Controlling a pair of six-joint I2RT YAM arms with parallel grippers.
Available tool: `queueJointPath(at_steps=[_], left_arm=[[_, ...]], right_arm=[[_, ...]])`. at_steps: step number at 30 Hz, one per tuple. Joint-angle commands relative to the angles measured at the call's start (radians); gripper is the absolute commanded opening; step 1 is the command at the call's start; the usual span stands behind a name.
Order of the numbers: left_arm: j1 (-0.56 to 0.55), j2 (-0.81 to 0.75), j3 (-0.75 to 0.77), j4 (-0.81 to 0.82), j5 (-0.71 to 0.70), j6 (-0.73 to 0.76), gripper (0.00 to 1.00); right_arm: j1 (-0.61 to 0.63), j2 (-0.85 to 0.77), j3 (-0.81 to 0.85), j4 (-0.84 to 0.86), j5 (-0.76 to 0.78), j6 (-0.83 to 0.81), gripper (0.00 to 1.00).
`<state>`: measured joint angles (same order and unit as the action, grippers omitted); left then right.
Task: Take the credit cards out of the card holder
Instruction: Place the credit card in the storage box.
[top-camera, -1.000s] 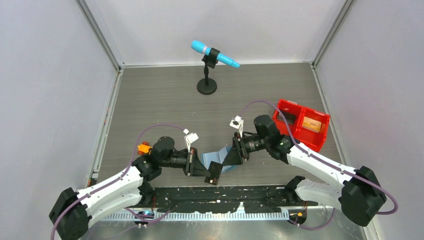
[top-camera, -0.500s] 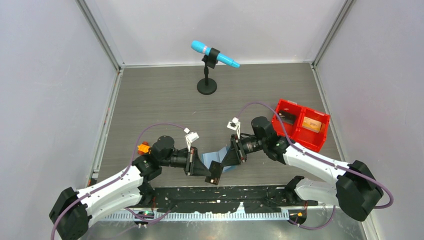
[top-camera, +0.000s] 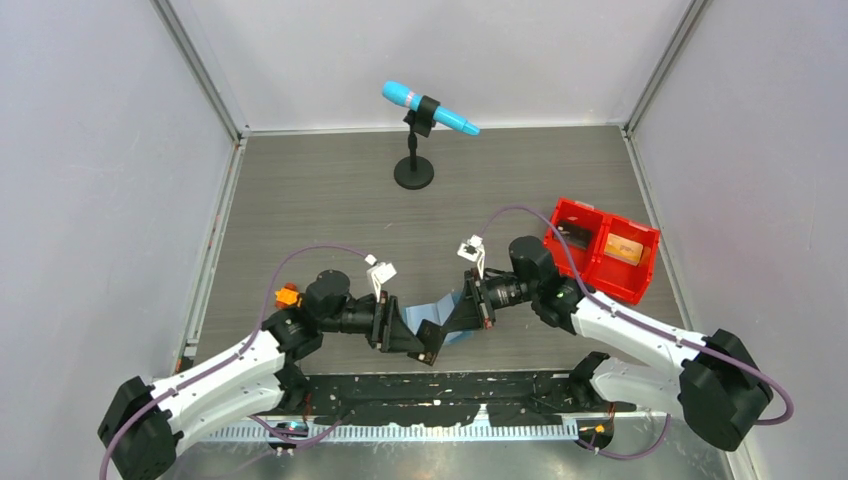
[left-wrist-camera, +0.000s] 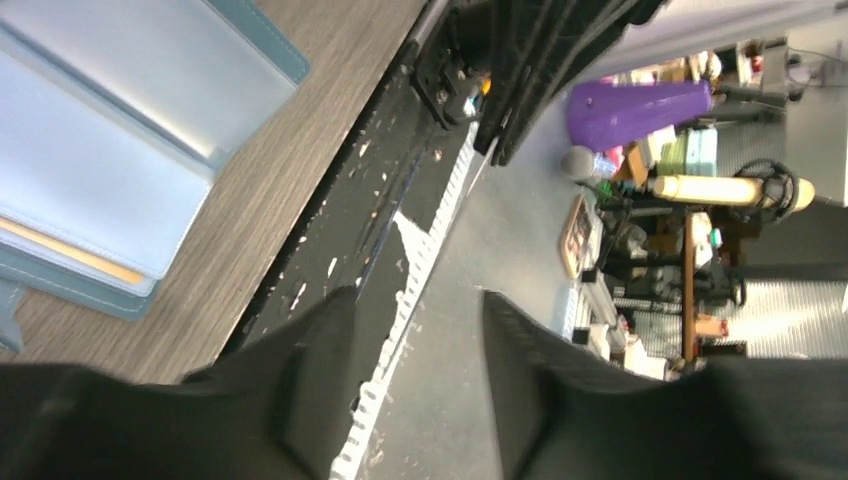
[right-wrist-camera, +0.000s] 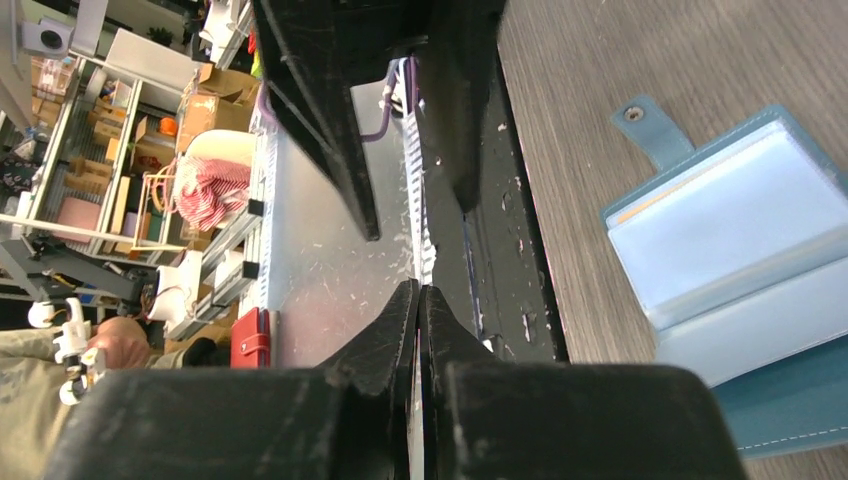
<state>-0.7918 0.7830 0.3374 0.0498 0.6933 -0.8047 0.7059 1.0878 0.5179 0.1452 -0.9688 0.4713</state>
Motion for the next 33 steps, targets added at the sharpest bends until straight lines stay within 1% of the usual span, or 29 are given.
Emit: queueJointPath(at_steps=[1,2,3,6,10,14,21,25,29,33], left_arm=[[-0.001,-0.054,0.092,-0.150,-0.115,0.064,0.71],[-0.001,-0.069,0.105,-0.191,-0.156,0.076,0.80],[-0.002,-0.086,0.119,-0.235,-0.200,0.088,0.84],[0.000,-0.144,0.160,-0.377,-0.349,0.114,0.91],[0.000,-0.214,0.208,-0.516,-0.525,0.131,0.99],[0.000,-0.242,0.255,-0.627,-0.643,0.159,0.99],[0.000,-0.208,0.342,-0.794,-0.727,0.213,0.99],[0.000,-0.193,0.393,-0.873,-0.737,0.196,0.99],[0.000,-0.168,0.464,-0.961,-0.785,0.245,0.99],[0.000,-0.149,0.489,-0.991,-0.787,0.288,0.99]], right_arm=[[0.005,-0.059,-0.002,0.058,0.037,0.019,0.05],[0.004,-0.062,-0.001,0.056,0.040,0.019,0.05],[0.004,-0.065,0.000,0.046,0.049,0.018,0.05],[0.000,-0.067,0.009,0.013,0.076,0.003,0.05],[-0.016,-0.074,0.011,-0.003,0.104,0.007,0.05],[-0.058,-0.079,0.025,-0.056,0.156,-0.004,0.05],[-0.184,-0.078,0.047,-0.111,0.288,0.004,0.05],[-0.329,-0.101,0.065,-0.162,0.380,0.014,0.05],[-0.481,-0.147,0.088,-0.212,0.455,0.016,0.05],[-0.604,-0.189,0.119,-0.258,0.583,-0.001,0.05]])
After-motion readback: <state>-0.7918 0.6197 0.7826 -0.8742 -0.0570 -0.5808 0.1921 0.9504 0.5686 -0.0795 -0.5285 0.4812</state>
